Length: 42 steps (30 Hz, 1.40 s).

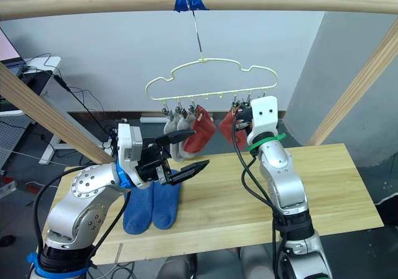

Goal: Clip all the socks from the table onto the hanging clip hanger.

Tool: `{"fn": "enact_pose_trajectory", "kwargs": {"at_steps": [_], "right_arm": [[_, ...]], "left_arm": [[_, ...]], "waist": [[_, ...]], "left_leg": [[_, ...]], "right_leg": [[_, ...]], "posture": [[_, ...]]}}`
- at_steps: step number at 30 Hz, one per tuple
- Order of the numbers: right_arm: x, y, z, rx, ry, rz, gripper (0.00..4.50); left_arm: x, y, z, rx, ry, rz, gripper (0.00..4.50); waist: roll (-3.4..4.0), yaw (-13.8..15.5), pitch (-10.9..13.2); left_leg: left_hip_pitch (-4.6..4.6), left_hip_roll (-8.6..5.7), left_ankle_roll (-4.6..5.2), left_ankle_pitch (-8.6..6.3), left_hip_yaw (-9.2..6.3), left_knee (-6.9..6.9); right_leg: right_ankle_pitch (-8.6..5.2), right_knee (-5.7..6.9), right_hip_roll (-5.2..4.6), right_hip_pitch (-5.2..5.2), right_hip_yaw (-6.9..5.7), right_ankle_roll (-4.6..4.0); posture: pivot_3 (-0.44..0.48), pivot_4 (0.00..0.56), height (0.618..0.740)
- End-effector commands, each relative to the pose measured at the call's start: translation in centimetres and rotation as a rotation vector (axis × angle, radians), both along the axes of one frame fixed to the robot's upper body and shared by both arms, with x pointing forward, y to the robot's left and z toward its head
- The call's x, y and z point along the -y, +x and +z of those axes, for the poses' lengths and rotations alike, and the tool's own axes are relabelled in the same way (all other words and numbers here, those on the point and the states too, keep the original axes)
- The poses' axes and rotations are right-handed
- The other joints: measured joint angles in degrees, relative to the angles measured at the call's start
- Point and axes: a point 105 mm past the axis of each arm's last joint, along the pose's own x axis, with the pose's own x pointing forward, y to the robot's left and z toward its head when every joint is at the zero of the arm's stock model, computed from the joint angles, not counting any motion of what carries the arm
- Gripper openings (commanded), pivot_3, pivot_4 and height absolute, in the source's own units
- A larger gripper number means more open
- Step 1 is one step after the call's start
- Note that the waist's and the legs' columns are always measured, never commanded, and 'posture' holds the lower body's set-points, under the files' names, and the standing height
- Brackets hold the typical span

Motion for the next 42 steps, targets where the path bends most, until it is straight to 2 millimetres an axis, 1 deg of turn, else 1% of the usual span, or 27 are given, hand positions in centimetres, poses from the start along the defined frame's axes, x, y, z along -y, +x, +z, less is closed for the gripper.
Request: {"fn": "enact_pose_trajectory", "kwargs": {"at_steps": [1,13,30,42], "right_arm": [[0.34,-0.01,1.94,0.08,0.013,-0.025,1.23],[0.22,0.29,2.37,0.096,0.031,-0.027,1.23],[0.05,0.21,2.23,0.088,0.035,-0.009,1.23],[-0.07,0.39,2.56,0.098,0.039,-0.012,1.23]], "left_arm": [[0.47,-0.49,0.71,0.041,-0.009,-0.026,4.5],[0.65,-0.44,0.8,0.044,-0.012,-0.026,4.5],[0.71,-0.34,0.68,0.047,-0.015,-0.022,4.5],[0.74,-0.31,0.61,0.051,-0.012,-0.022,4.5]], "waist": [[0.0,0.0,0.0],[0.0,0.0,0.0],[0.01,0.0,0.0],[0.01,0.0,0.0]], "left_leg": [[0.0,0.0,0.0,0.0,0.0,0.0],[0.01,0.0,0.0,0.0,-0.01,0.01],[0.02,0.0,0.0,0.0,-0.01,0.02],[0.02,0.0,0.0,0.0,-0.01,0.04]], "right_leg": [[0.0,0.01,0.0,0.0,0.0,0.0],[0.01,0.04,0.0,0.0,-0.01,-0.01],[0.02,0.08,0.0,0.0,-0.01,-0.02],[0.02,0.1,0.0,0.0,-0.01,-0.02]], "posture": [[-0.092,0.216,0.74],[-0.089,0.211,0.74],[-0.089,0.207,0.74],[-0.086,0.205,0.74]]}}
